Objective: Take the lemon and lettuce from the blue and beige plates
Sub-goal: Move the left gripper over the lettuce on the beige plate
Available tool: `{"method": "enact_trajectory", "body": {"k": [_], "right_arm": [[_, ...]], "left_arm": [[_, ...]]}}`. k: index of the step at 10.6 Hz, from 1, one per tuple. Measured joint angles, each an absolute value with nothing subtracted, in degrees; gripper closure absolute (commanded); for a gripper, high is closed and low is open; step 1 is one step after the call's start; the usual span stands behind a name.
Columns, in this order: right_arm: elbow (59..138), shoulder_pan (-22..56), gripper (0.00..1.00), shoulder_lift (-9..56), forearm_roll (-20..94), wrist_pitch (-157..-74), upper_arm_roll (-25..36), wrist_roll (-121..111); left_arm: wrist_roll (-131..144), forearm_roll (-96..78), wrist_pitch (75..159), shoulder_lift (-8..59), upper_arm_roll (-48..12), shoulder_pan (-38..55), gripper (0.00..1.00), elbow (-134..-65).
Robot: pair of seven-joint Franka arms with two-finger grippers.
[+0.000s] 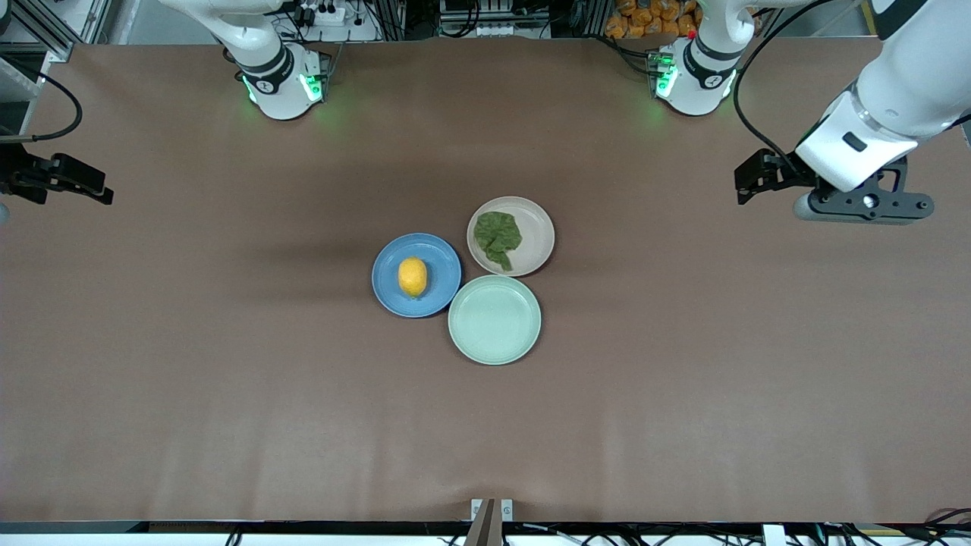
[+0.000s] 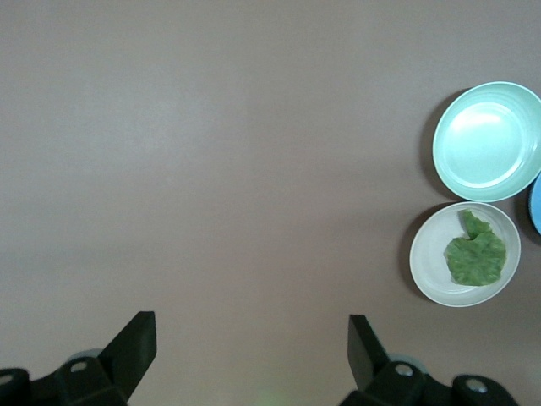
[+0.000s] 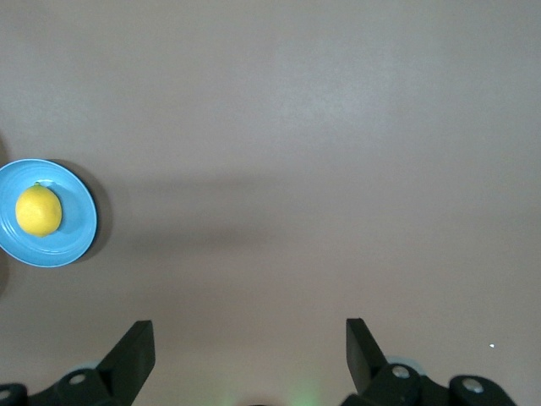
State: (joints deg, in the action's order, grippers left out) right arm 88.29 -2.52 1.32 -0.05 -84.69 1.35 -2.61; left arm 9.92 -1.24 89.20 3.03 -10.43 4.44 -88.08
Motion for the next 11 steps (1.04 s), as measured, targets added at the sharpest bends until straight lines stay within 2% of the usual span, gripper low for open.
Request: {"method": "enact_trajectory", "body": {"k": [6, 11], "right_arm": [[88.29, -2.52, 0.0, 1.32, -0.05, -85.81, 1.37, -2.61], [88.2, -2.54, 0.0, 1.32, -0.05, -85.96, 1.43, -2.61]], "left_arm": [[10.16, -4.8, 89.49, 6.0, -10.92, 7.51, 0.0, -88.45], [18.2, -4.81, 94.04, 12.69, -11.07, 15.2, 0.0, -88.7]]}}
